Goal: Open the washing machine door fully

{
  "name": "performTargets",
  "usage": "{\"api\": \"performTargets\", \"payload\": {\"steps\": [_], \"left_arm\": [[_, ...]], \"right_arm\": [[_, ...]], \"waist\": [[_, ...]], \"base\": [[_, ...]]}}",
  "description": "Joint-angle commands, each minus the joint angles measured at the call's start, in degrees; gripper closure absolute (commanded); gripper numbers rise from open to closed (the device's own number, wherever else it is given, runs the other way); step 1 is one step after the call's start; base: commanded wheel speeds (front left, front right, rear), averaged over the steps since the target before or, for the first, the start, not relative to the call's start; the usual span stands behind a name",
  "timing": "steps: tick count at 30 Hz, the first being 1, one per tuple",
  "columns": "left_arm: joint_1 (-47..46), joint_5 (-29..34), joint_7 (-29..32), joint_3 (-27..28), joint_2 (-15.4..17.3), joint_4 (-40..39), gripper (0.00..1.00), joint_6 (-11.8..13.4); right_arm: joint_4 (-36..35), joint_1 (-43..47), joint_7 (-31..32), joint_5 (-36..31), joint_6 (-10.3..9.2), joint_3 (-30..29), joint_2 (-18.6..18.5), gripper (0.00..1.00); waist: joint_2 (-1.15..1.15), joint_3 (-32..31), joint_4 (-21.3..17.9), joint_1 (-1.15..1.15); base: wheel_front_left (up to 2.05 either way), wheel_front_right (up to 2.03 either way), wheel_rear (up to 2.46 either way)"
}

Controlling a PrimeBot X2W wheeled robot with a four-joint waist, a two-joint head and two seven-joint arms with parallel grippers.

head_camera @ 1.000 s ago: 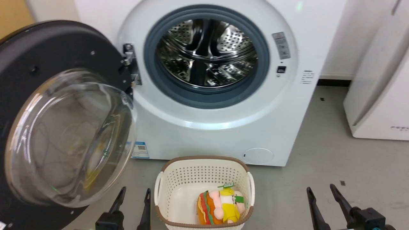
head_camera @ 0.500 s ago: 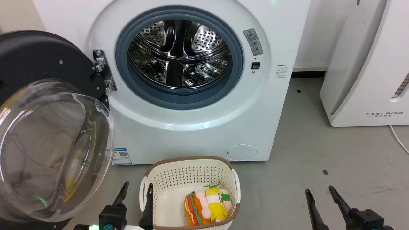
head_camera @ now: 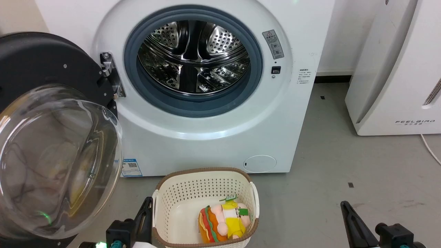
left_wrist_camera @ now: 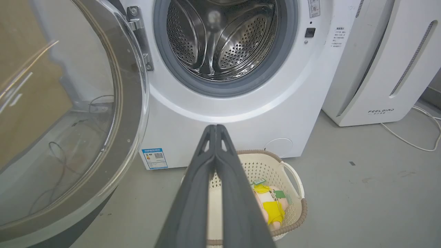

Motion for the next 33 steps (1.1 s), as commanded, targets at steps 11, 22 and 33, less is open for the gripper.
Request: {"api": "performTargets", "payload": {"steps": [11,22,33], "left_arm": [[-0.13,1.62,1.42,1.61,-0.83,-1.69,1.00,-0.97],[-0.21,2.70,2.70,2.85,-1.47,-2.96,1.00,-1.62],[-0.29,3.79,3.99,4.08,-2.10,-4.22,1.00,-2.27]], "right_arm": [[-1.55,-0.63,1.49,-0.50,0.01,0.17,0.02,1.00],[-2.73,-1.01,2.79,-0.82,0.01,0.27,0.03,1.00],[-3.91,-1.40,4.09,-1.13,0.01,0.37,0.04,1.00]], "waist": [[0.00,0.28,0.17,0.00],[0.00,0.55,0.33,0.00],[0.00,0.83,0.49,0.00]], "base": [[0.00,0.00,0.00],[0.00,0.00,0.00],[0.00,0.00,0.00]]}}
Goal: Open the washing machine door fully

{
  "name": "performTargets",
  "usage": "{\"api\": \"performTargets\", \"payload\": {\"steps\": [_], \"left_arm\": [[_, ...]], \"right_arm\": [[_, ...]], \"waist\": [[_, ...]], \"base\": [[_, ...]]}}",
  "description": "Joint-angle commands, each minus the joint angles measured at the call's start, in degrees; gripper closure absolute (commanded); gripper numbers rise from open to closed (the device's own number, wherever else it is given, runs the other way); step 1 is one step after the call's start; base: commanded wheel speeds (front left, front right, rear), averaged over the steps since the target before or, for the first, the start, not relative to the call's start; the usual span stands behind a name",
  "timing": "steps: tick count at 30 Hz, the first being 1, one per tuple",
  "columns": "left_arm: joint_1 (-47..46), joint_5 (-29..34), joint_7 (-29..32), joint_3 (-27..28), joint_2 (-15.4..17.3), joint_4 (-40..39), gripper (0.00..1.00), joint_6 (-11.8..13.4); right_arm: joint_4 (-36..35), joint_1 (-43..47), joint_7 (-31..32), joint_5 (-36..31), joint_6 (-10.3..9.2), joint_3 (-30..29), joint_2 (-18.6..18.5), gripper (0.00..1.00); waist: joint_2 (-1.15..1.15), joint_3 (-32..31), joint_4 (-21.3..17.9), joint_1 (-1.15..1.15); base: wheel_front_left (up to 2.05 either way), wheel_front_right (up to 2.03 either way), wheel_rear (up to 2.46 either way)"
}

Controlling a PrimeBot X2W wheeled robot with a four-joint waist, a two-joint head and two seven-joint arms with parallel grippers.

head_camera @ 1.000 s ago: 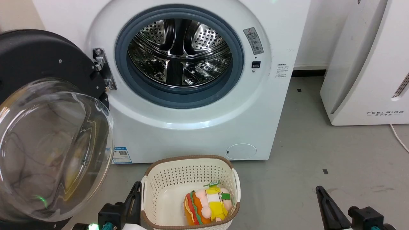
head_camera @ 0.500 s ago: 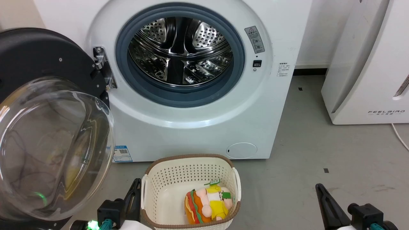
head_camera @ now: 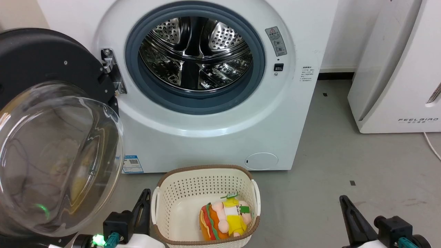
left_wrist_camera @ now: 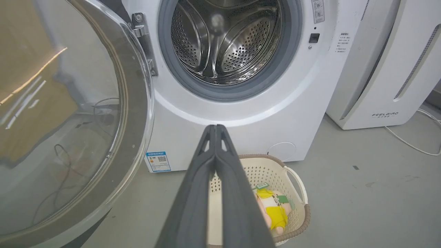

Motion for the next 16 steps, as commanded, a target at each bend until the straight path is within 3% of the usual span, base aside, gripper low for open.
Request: {"api": "performTargets", "payload": {"steps": [1,16], "left_arm": [[-0.30,0.71,0.27,0.54,-0.30,-0.57,1.00,-0.33],[-0.41,2.19,2.01,2.22,-1.17,-2.29,1.00,-1.22]], "right_arm": [[-0.59,-1.11,0.26,-0.49,0.01,0.16,0.04,1.00],[-2.19,-1.64,2.02,-0.92,0.02,0.29,0.05,1.00]], "waist": [[0.00,0.04,0.02,-0.01],[0.00,0.41,0.24,-0.01]], "base": [[0.00,0.00,0.00],[0.00,0.00,0.00]]}}
